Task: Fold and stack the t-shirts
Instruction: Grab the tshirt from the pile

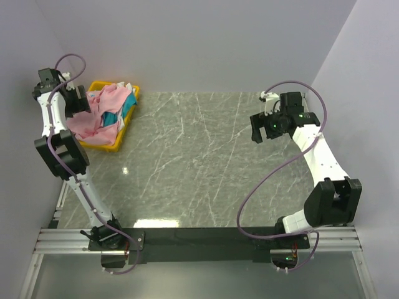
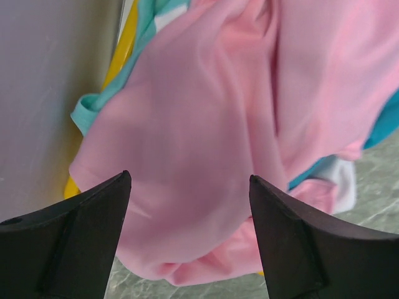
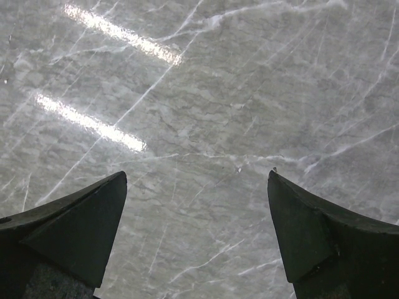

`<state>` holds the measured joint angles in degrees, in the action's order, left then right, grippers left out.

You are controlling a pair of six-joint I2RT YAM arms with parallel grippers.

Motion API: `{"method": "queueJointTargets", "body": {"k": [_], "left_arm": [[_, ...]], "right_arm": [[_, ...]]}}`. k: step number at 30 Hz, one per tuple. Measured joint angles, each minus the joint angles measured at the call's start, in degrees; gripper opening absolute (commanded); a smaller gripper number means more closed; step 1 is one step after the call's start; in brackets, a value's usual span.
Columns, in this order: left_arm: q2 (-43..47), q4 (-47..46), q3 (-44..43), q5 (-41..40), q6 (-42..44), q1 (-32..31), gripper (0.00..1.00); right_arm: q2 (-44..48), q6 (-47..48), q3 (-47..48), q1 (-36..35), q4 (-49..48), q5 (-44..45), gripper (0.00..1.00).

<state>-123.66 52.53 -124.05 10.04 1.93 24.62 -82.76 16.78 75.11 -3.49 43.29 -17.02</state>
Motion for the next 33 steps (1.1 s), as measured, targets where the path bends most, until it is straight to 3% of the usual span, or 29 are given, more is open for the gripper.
{"method": "queueJointTargets", "body": {"k": [6,9,10,12,13,16,24,33], "left_arm": [[-1.84,0.11,2.32,-2.43,0.83,0.04,0.75],[-2.91,0.17,2.34,-2.40,0.94,0.04,0.63],[-3.39,0.24,2.34,-2.36,0.87,0.04,0.51],[-4.07,0.42,2.34,-2.23,0.81,0.04,0.41],[-4.37,0.50,2.34,-2.03,0.85,0.04,0.24],[-4.68,1.20,2.23,-0.83,0.52,0.04,0.00],[-1.99,2.56,-2.43,3.98,-0.35,0.70,0.00],[14.40,-5.68,-3.48,9.79,-3.93,0.70,0.00]], "right_arm": [[-1.09,-0.46,0.85,0.00,0.02,-0.02,1.00],[-1.44,-0.44,0.85,0.00,0.04,0.00,1.00],[-1.53,-0.44,0.85,0.00,0.04,0.00,1.00],[-1.64,-0.42,0.87,0.00,0.07,0.00,1.00],[-1.70,-0.42,1.01,0.00,0.22,0.02,1.00],[-1.73,-0.39,1.40,0.00,0.50,0.02,1.00],[-1.68,-0.42,1.70,0.00,0.46,0.00,1.00],[-0.28,-0.39,1.68,0.00,0.35,0.26,1.00]]}}
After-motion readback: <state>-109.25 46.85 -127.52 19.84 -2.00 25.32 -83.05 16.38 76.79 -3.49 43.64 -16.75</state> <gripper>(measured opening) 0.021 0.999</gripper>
